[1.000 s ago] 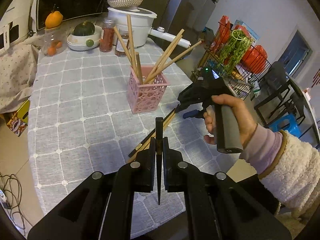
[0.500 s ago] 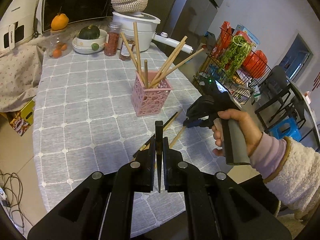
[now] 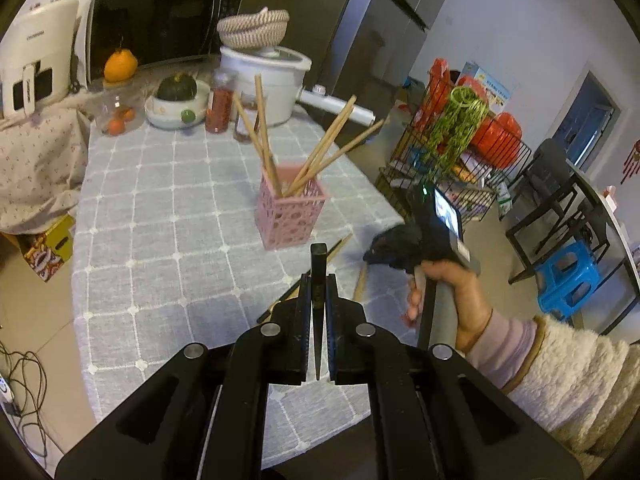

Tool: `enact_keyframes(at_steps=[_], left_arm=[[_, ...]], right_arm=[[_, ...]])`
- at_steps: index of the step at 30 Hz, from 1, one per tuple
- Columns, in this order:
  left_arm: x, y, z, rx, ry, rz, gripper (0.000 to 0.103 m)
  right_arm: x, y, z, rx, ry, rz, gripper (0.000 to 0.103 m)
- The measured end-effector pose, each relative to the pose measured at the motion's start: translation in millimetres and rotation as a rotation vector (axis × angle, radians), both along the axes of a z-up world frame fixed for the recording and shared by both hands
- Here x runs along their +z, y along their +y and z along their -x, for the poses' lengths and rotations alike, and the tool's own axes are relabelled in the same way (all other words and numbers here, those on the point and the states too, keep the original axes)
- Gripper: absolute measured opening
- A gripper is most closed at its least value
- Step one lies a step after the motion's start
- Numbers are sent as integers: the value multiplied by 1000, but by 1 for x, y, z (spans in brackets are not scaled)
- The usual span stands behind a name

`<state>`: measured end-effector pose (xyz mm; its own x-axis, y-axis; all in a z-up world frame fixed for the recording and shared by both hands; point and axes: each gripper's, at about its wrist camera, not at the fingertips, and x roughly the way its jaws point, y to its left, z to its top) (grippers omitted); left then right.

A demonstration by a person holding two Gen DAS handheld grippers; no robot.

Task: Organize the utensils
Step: 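Lower the right tool onto the pile and pinch a chopstick while the left tool holds its chopstick upright, then carry both chopsticks over the pink basket and open both tools to drop them in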

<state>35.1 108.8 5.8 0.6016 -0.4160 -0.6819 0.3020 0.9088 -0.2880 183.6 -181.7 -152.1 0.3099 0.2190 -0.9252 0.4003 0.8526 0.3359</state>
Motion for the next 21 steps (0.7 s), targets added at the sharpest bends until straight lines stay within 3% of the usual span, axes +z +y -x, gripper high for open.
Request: enact_keyframes(at_steps=[3, 8, 16, 21], left_arm=[[12, -7, 2, 19, -25, -16, 6], [28, -24, 1, 39, -64, -48, 6], [65, -42, -21, 68, -114, -17, 6], [91, -52, -42, 108, -158, -9, 6]], right_arm=[[14, -13, 6, 31, -72, 22, 6], [64, -27, 29, 114, -220, 36, 6], [147, -35, 68, 263, -416, 49, 6], [183, -42, 77, 301, -500, 30, 6]])
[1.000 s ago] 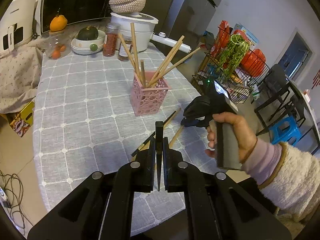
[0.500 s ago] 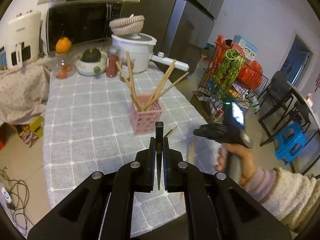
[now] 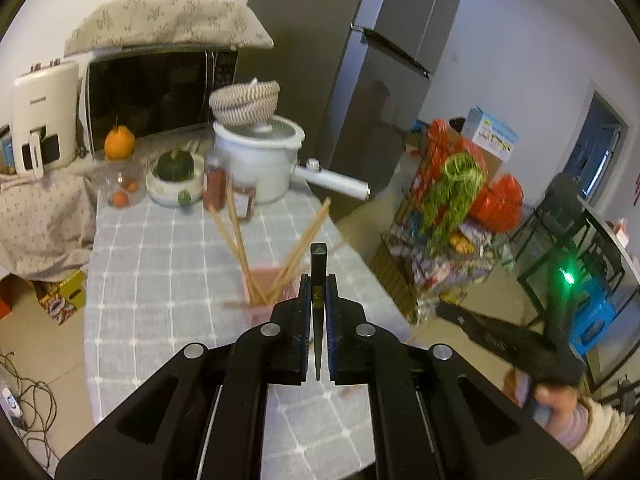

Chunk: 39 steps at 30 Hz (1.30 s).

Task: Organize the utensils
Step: 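Carry both chopsticks over the pink basket and open both tools to drop them in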

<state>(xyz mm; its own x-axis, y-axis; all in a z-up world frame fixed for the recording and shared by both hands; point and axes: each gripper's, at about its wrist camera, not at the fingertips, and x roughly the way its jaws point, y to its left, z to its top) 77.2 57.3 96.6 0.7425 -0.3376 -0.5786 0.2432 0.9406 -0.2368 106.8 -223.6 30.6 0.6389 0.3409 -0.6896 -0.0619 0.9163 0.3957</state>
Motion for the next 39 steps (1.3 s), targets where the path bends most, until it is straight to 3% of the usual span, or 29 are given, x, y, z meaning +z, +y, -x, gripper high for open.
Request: enact_keyframes(at_steps=[9, 16, 18, 27, 33, 39], left_arm=[[21, -9, -58, 140, -73, -29, 6], [-25, -12, -113, 201, 41, -83, 8], [-41, -9, -118, 208, 83, -76, 14], [-22, 13, -77, 259, -28, -67, 21], [-36, 34, -48, 306, -20, -25, 21], [-61, 47, -32, 327, 19, -45, 21]], right_arm=[[51, -13, -12, 7, -107, -34, 6], [70, -15, -24, 24, -134, -34, 6], [71, -12, -25, 33, -135, -33, 6], [88, 10, -24, 75, -166, -49, 6], [108, 29, -32, 83, -196, -69, 6], [122, 48, -41, 81, -223, -60, 6]])
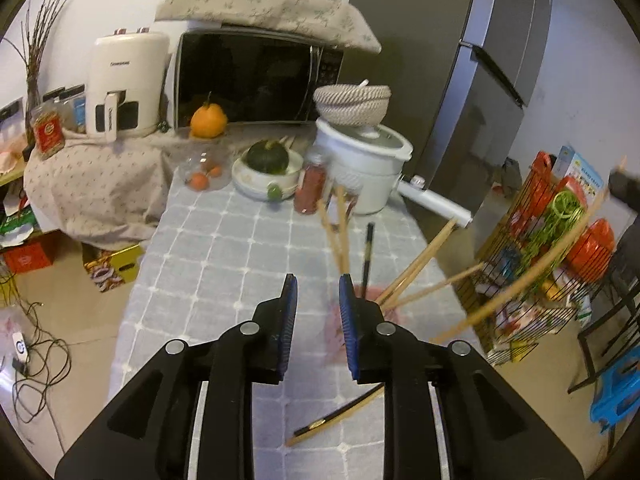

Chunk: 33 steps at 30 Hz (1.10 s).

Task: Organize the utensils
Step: 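Carry both chopsticks over the pink basket and open both tools to drop them in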

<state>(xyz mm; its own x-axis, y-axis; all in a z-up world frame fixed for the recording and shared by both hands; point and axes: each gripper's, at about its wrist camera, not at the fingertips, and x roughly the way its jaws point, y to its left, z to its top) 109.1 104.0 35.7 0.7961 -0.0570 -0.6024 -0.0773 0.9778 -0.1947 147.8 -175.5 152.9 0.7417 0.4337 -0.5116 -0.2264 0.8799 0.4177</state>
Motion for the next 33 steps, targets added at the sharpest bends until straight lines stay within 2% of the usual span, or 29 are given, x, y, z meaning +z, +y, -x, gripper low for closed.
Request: enact_keyframes(at_steps=[10, 14, 17, 21, 23, 25, 28, 30, 32, 33], left_arm=[[-3, 25, 4, 32, -2, 31, 24], [-7, 33, 2, 42, 8, 36, 24], [-9, 37, 0, 47, 14, 45, 24], [-15, 35, -5, 51, 33, 23, 26], [-14, 33, -4, 56, 25, 8, 26], [-9, 29, 0, 63, 4, -19, 27], [-3, 25, 5, 73, -27, -35, 37], [2, 19, 11, 74, -51, -50, 40], [5, 13, 15, 62, -63, -59, 43], [6, 10, 16, 57, -67, -62, 45]], right_arm=[[-10, 37, -34, -26, -4, 62, 6], [-29, 56, -56, -32, 25, 100, 6], [-52, 71, -76, 8, 59, 101, 7], [-79, 82, -91, 9, 87, 109, 12], [-81, 84, -84, 3, 68, 121, 12], [-78, 89, -69, 2, 15, 175, 12], [-73, 98, -43, 5, -65, 256, 13], [-73, 101, -26, 14, -96, 285, 13], [-76, 104, -6, 24, -129, 320, 17], [-78, 105, 2, 26, -143, 335, 24]])
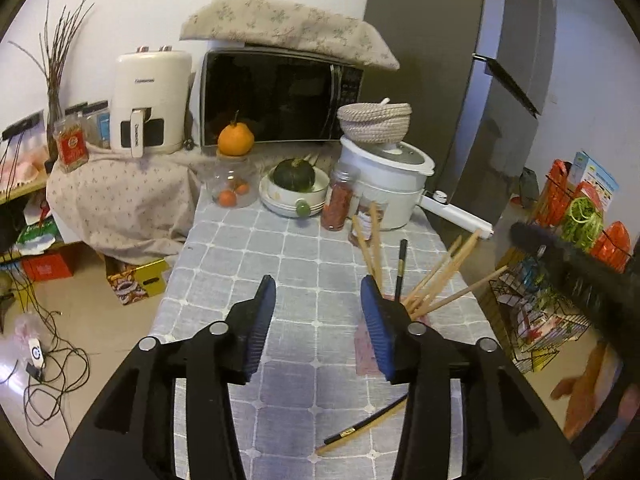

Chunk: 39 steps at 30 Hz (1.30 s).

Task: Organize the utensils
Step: 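Carry both chopsticks over the pink basket and open both tools to drop them in, then withdraw both open tools from the pink basket, then lower the right tool onto the pile and pinch one chopstick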

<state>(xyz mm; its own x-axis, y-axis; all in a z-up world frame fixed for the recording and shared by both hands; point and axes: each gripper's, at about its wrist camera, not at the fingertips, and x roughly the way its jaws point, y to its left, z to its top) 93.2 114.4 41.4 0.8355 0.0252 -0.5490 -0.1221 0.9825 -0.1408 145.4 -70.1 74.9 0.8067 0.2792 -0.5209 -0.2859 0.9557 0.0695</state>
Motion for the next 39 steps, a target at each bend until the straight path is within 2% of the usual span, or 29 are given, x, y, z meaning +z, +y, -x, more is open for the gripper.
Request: enact_keyframes(at_steps=[1, 4, 6, 10, 14, 16, 20, 22, 23, 24, 28, 30, 31, 34, 36, 38, 39], left_arm=[[1, -3, 2, -5, -5, -5, 48], [3, -11, 8, -10, -20, -19, 58], [3, -15, 11, -12, -27, -27, 59], [3, -22, 16, -20, -29, -37, 65], [1, -32, 21, -33, -33, -53, 72], [1, -35, 23, -36, -35, -61, 76], [-4, -39, 26, -32, -31, -76, 85], [-9, -38, 29, -33, -19, -75, 91], [-11, -36, 31, -33, -15, -76, 91], [-13, -34, 34, -27, -13, -78, 92], [-18, -16, 45, 1, -25, -39, 96], [-18, -8, 44, 11, -29, -11, 96], [-18, -5, 42, 15, -29, -1, 96], [-21, 1, 32, 10, -10, 33, 96], [-28, 5, 22, -6, 24, 60, 96], [-34, 8, 15, -19, 54, 82, 96], [-36, 10, 14, -23, 63, 87, 96]], right_arm=[[-2, 1, 8, 0, -12, 10, 31], [-8, -2, 24, -17, -23, 31, 31], [-11, -6, 28, -27, -9, 24, 32], [-16, -22, 35, -62, 10, 4, 47], [-18, -35, 39, -88, 20, -14, 55], [-21, -42, 42, -99, 30, -42, 68], [-28, -56, 44, -123, 60, -92, 79], [-37, -74, 43, -174, 92, -170, 97], [-47, -89, 36, -204, 152, -238, 97], [-63, -106, 22, -213, 256, -332, 97], [-156, -164, -51, -316, 745, -852, 97], [-186, -165, -93, -317, 866, -906, 93], [-196, -164, -109, -330, 899, -931, 82], [-220, -155, -165, -359, 1012, -1015, 63], [-228, -145, -205, -415, 1039, -951, 54], [-236, -140, -234, -488, 1064, -864, 52], [-241, -137, -245, -514, 1082, -818, 46]])
